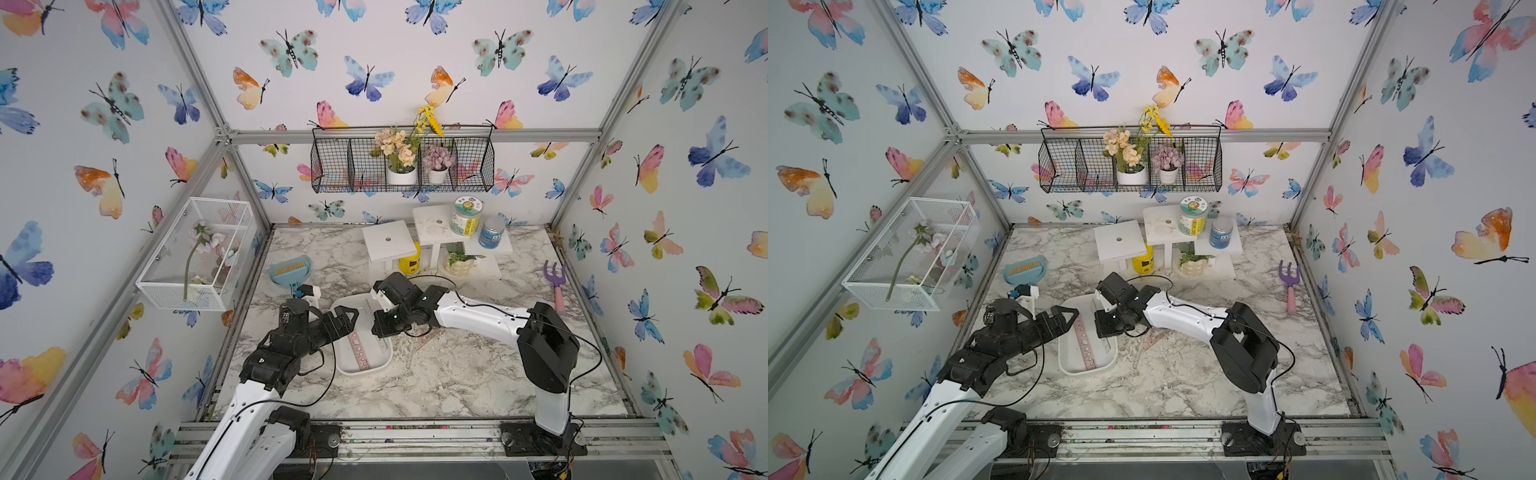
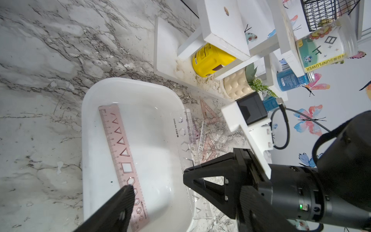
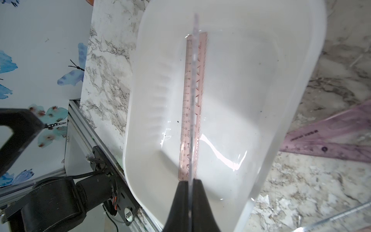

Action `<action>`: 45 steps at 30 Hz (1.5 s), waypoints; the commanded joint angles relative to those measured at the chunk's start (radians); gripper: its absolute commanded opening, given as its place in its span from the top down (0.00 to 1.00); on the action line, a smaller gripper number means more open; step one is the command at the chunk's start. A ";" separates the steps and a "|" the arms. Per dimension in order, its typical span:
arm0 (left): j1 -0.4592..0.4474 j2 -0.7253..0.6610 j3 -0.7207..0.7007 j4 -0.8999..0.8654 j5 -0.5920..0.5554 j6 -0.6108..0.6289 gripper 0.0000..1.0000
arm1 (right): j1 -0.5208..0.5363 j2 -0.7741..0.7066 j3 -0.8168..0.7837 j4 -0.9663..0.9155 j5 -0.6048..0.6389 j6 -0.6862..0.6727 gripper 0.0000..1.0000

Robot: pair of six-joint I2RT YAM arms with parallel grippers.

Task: Put the scattered rulers into the storage box
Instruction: Place the ruler in the storage box, then pick up the ruler from the center of the board.

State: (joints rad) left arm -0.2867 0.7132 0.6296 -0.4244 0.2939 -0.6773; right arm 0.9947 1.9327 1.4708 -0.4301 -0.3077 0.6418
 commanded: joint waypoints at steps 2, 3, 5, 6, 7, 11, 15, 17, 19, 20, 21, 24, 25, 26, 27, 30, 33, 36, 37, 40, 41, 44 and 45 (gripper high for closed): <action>0.007 -0.003 0.000 -0.002 0.031 0.012 0.12 | 0.006 0.025 0.048 -0.007 0.007 -0.016 0.92; 0.007 -0.001 0.002 -0.002 0.032 0.010 0.12 | 0.006 0.021 0.051 -0.007 0.007 -0.017 0.90; 0.007 -0.001 0.008 -0.002 0.036 0.010 0.12 | 0.006 0.013 0.052 -0.007 0.018 -0.023 0.82; 0.006 -0.001 0.010 -0.005 0.036 0.011 0.12 | 0.005 0.009 0.054 -0.007 0.023 -0.026 0.79; 0.008 0.000 0.014 -0.004 0.036 0.013 0.12 | 0.005 0.005 0.057 -0.011 0.034 -0.030 0.75; 0.007 0.010 0.027 -0.007 0.031 0.025 0.12 | 0.005 -0.033 0.065 -0.029 0.089 -0.042 0.60; 0.007 0.028 0.046 -0.003 0.051 0.040 0.12 | 0.005 -0.095 0.046 -0.052 0.197 -0.052 0.56; 0.007 0.046 0.054 0.005 0.073 0.051 0.13 | 0.004 -0.118 0.046 -0.092 0.271 -0.060 0.56; 0.007 0.070 0.065 0.002 0.092 0.067 0.14 | 0.002 -0.136 0.043 -0.138 0.340 -0.063 0.57; 0.005 0.084 0.073 0.000 0.101 0.075 0.15 | -0.001 -0.149 0.036 -0.158 0.370 -0.064 0.57; 0.005 0.094 0.077 0.000 0.105 0.079 0.15 | -0.005 -0.161 0.024 -0.169 0.390 -0.063 0.58; -0.014 0.127 0.090 0.007 0.109 0.084 0.15 | -0.029 -0.211 -0.045 -0.173 0.429 -0.058 0.61; -0.027 0.138 0.097 0.009 0.107 0.085 0.15 | -0.039 -0.228 -0.066 -0.175 0.439 -0.055 0.62; -0.040 0.148 0.102 0.013 0.103 0.085 0.15 | -0.051 -0.243 -0.089 -0.178 0.450 -0.053 0.64; -0.060 0.163 0.108 0.017 0.096 0.089 0.15 | -0.063 -0.255 -0.110 -0.183 0.457 -0.051 0.65; -0.120 0.222 0.130 0.024 0.072 0.103 0.15 | -0.095 -0.292 -0.168 -0.195 0.484 -0.042 0.67; -0.182 0.296 0.162 0.025 0.067 0.112 0.16 | -0.124 -0.327 -0.226 -0.186 0.491 -0.036 0.68; -0.256 0.362 0.198 0.028 0.031 0.127 0.16 | -0.163 -0.351 -0.279 -0.181 0.495 -0.023 0.69; -0.279 0.386 0.210 0.026 0.023 0.138 0.16 | -0.175 -0.359 -0.297 -0.181 0.493 -0.018 0.70; -0.316 0.459 0.251 0.018 0.004 0.164 0.18 | -0.201 -0.393 -0.359 -0.156 0.482 -0.005 0.70; -0.322 0.478 0.262 0.014 0.001 0.172 0.19 | -0.208 -0.400 -0.373 -0.150 0.477 -0.001 0.69; -0.351 0.534 0.296 0.009 -0.022 0.190 0.22 | -0.236 -0.417 -0.416 -0.136 0.467 -0.002 0.70; -0.362 0.554 0.308 0.007 -0.033 0.200 0.23 | -0.245 -0.421 -0.429 -0.134 0.465 0.000 0.70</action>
State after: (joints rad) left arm -0.6205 1.2224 0.8967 -0.4080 0.3195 -0.5297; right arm 0.7677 1.5337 1.0721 -0.5816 0.1493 0.6250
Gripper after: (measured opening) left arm 0.782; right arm 0.299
